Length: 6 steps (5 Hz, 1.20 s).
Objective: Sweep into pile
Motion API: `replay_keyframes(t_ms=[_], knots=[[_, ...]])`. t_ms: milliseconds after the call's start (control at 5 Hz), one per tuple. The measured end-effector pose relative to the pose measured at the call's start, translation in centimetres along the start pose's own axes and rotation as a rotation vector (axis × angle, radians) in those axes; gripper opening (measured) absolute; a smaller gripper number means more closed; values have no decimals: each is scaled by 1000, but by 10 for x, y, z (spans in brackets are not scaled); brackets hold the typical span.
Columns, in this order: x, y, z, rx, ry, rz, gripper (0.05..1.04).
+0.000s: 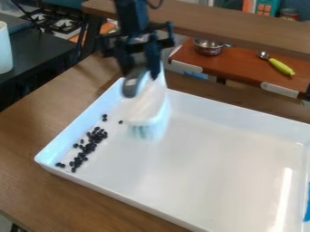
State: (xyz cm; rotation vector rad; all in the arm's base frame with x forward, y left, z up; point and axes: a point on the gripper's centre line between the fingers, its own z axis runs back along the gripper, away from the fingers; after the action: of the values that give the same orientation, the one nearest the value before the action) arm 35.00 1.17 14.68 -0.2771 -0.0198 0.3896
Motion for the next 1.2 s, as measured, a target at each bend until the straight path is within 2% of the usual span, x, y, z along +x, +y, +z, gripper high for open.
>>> replay_keyframes(t_ms=[200,400,600,800,1000,1200], knots=[[16,-19,-9,-22,-8,85,484],[23,-28,-24,-16,-56,123,483],[25,-28,-47,9,-86,146,483],[31,-24,-62,10,-125,176,484],[38,-27,-70,8,-142,204,483],[42,-28,-70,8,-150,224,483]])
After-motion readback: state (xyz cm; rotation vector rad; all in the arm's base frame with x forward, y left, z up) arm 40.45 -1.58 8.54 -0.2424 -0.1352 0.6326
